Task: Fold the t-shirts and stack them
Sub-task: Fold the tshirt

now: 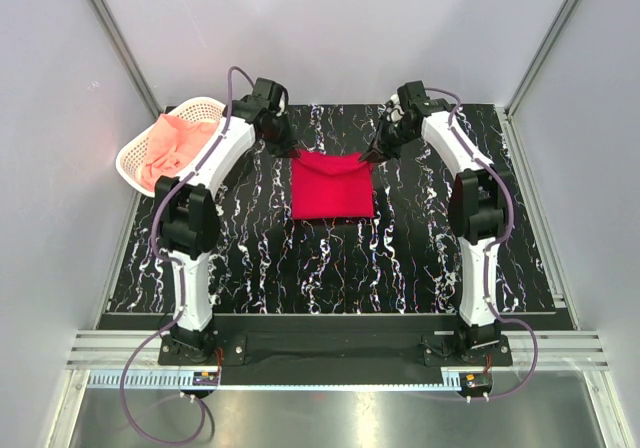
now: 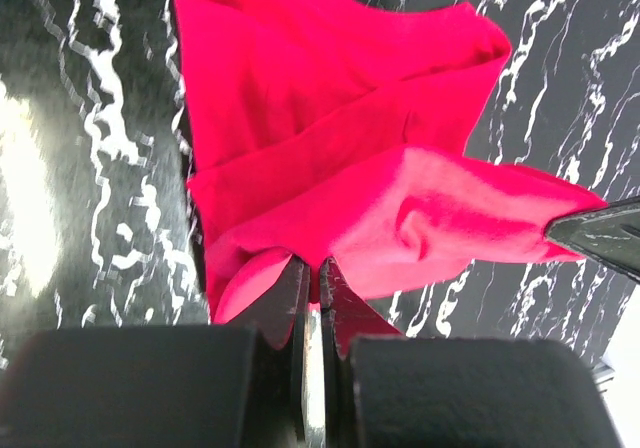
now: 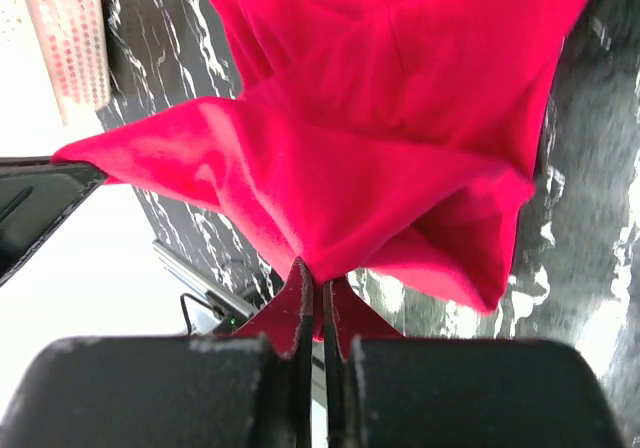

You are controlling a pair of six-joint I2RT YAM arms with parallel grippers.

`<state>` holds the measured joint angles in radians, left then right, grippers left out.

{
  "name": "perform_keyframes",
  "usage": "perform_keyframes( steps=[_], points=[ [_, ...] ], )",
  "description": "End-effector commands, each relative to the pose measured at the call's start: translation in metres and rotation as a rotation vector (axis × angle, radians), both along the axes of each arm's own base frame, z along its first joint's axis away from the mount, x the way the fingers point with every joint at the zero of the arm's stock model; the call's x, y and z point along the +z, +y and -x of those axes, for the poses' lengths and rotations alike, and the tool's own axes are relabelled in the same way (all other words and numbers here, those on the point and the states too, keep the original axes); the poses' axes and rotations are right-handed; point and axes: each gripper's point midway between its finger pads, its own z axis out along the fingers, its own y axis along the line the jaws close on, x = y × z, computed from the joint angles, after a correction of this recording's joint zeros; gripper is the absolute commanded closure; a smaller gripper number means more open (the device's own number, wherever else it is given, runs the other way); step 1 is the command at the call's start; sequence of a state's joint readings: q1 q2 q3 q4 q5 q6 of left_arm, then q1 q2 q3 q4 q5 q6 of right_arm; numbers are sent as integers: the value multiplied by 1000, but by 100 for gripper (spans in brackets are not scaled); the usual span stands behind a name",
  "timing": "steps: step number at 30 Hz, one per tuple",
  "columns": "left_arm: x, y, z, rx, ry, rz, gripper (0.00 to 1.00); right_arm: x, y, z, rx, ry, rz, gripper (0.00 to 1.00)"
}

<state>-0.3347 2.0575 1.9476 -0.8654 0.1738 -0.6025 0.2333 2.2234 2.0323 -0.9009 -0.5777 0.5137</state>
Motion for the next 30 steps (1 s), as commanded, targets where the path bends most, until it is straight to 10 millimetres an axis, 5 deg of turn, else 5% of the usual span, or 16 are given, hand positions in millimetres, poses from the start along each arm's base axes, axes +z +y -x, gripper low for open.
perform_keyframes(
  steps=[1,4,9,10,11,13,15,16,17,21,23,24,26,30],
  points=[
    [5,-6,-32,-28,-68,60,100,0,-2,-24,-19,-31,-37,96],
    [-9,-7,-54,-37,-79,61,99,-13,-2,-41,-38,-22,-69,92],
    [-27,-2,-97,-15,-128,109,92,-43,-9,-87,-81,-61,-71,72],
    [-44,0,-105,-11,-122,103,90,-46,-10,-93,-88,-68,-77,66],
    [-46,3,-113,-1,-138,96,78,-48,-13,-103,-107,-80,-87,59],
    [-41,11,-131,31,-169,112,79,-43,-18,-117,-128,-99,-108,50],
    [-26,15,-136,60,-202,127,66,-31,-22,-121,-141,-130,-91,38],
    [-28,16,-132,64,-193,128,53,-25,-24,-120,-140,-134,-93,34],
    [1,15,-128,58,-237,148,47,-21,-25,-116,-128,-141,-86,32],
    [45,18,-105,36,-283,125,27,-4,-42,-89,-107,-147,27,29],
    [37,20,-90,26,-243,116,27,-1,-51,-79,-81,-166,82,23],
    [49,16,-82,13,-257,139,27,3,-55,-73,-79,-175,105,23],
    [42,8,-67,-18,-224,181,36,5,-55,-68,-58,-184,113,24],
    [12,-16,-43,-71,-169,293,57,5,-21,-57,32,-176,-1,48]
  ],
)
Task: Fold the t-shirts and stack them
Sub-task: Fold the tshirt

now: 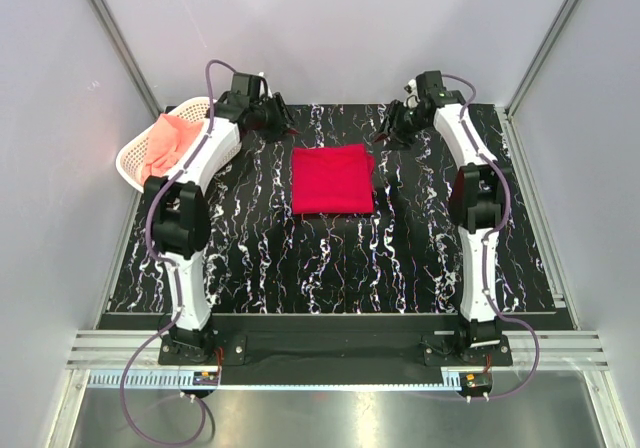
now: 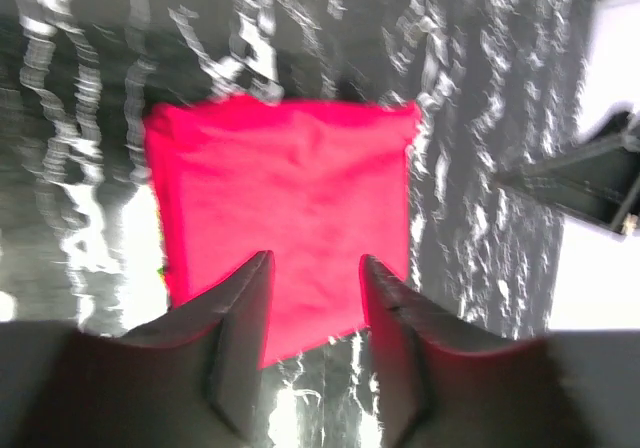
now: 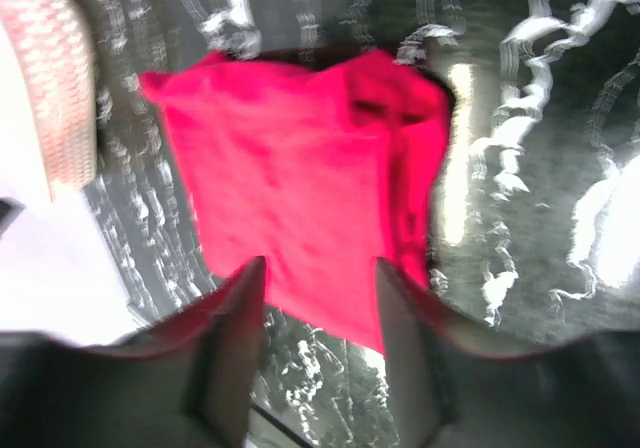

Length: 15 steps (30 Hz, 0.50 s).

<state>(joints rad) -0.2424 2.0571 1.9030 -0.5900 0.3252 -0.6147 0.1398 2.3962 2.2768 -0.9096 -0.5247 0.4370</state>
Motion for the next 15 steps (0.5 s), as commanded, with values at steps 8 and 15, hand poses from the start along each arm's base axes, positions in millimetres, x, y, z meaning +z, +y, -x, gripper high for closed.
perform_keyframes(
  steps=[8,15],
  points=[
    [-34,-54,-27,-112,-35,229,81,0,78,-17,98,-102,-273,93],
    [-74,-56,-63,-89,-33,247,83,-39,91,-50,39,-99,-390,95]
  ],
)
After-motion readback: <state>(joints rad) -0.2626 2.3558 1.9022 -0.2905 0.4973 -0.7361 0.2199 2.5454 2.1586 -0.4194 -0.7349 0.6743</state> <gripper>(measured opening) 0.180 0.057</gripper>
